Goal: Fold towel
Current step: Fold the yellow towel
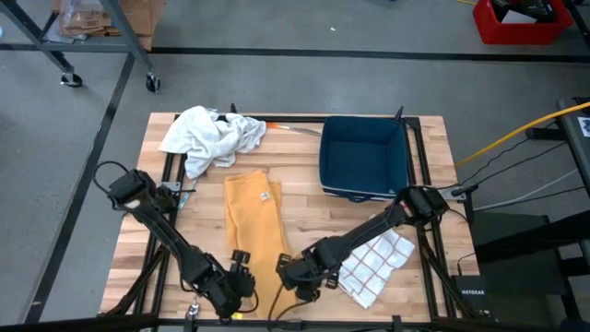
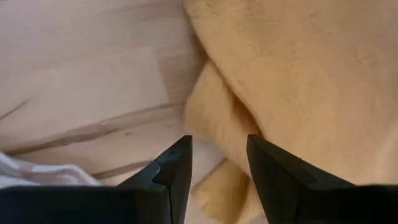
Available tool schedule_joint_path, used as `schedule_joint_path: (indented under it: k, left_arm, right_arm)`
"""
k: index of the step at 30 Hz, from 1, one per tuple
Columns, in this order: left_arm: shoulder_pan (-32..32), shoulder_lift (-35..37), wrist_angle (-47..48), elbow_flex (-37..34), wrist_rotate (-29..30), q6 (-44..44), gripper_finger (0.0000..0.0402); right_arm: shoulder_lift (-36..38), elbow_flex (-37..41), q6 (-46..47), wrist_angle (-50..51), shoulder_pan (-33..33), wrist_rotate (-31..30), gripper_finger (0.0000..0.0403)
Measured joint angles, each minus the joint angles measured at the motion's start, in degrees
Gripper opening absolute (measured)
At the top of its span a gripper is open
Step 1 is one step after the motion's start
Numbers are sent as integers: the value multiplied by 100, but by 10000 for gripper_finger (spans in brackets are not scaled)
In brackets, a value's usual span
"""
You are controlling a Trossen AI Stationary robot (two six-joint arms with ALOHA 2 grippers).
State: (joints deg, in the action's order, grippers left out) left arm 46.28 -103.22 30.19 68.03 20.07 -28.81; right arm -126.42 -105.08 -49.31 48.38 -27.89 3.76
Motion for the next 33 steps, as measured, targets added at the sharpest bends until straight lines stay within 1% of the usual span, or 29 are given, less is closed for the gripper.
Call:
schedule_joint_path:
  k: [3, 7, 13, 21, 27, 33]
  left_arm:
    - [-6, -239, -6, 2, 7, 258, 150]
    - [-9, -463, -127, 0, 136, 498, 150]
    - [-4, -542, -262, 0, 165, 515, 150]
    - [-26, -667, -349, 0, 168, 514, 150]
    - [-26, -894, -676, 15, 228, 397, 150]
    - [-15, -920, -642, 17, 233, 154, 150]
  right_arm:
    - [-1, 255, -187, -320, -28, -121, 156]
    - [-6, 536, -405, -619, -23, -506, 156]
    - [-8, 822, -509, -906, -26, -474, 156]
    - [-8, 1067, -506, -1852, -27, -467, 156]
    - [-8, 1069, -495, -1862, -25, -496, 156]
    - [-9, 1069, -139, -1554, -27, -830, 156]
